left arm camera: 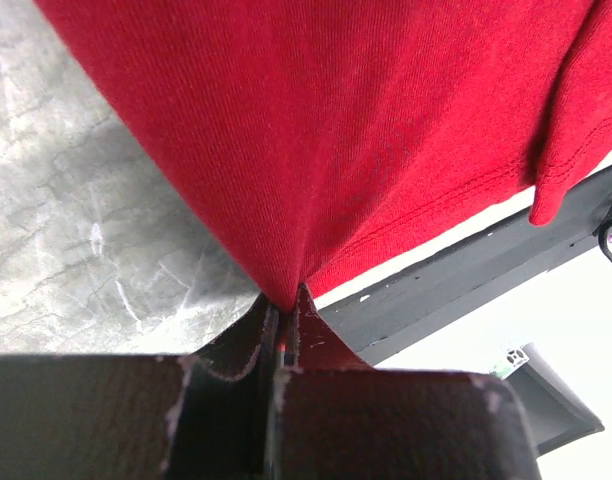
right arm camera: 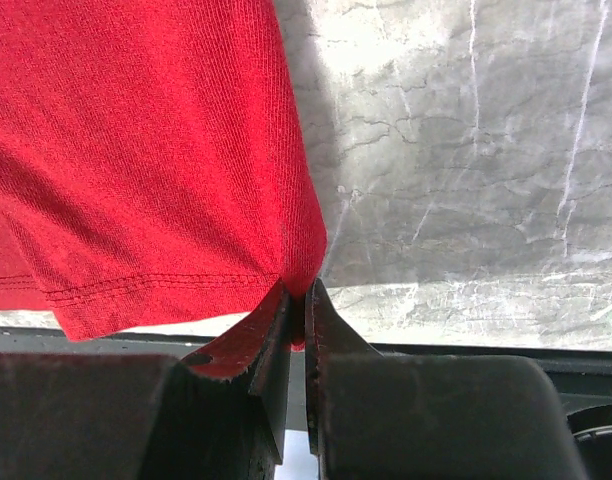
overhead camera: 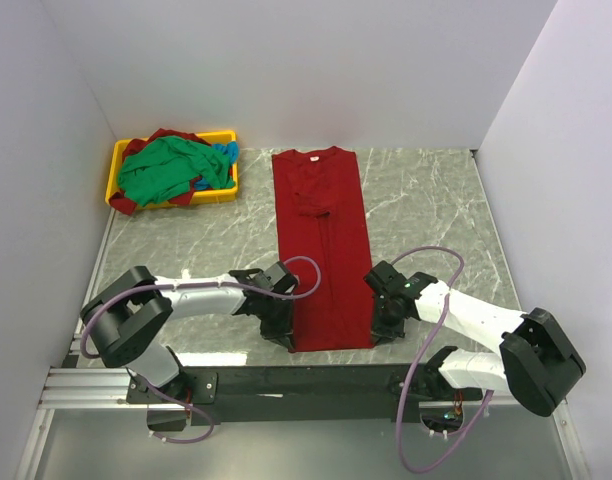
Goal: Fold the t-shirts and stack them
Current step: Fold the tshirt
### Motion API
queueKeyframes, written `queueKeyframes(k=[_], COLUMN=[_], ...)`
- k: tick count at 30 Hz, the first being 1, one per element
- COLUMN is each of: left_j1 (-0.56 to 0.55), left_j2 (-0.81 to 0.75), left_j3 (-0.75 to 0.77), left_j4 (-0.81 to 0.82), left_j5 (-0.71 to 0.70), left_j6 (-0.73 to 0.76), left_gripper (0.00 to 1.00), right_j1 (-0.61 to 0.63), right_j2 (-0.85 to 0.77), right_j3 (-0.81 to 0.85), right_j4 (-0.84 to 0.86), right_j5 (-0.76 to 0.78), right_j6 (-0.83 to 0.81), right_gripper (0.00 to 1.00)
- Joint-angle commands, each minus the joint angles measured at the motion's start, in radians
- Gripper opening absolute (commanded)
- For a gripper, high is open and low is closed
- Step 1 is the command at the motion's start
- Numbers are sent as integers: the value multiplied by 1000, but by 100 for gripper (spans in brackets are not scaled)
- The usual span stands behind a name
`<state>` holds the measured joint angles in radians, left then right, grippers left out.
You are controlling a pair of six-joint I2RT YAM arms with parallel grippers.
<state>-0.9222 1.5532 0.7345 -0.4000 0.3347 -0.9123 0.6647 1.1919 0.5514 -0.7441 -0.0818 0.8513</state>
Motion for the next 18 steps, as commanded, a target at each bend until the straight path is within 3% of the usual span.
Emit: queueKeyframes(k=[1, 18], left_j1=[-9, -13], left_j2=[5, -48], left_j3=[-41, -64], left_j4=[-72, -105], left_j5=[-100, -125], left_j6=[6, 20], left_gripper=[0, 0], right_j1=[-7, -5], right_j2=[-17, 9], right_j3=[-1, 2], right_j4=[-55, -49], right_j5=[43, 42], right_j6=[-6, 14], right_gripper=[5, 5])
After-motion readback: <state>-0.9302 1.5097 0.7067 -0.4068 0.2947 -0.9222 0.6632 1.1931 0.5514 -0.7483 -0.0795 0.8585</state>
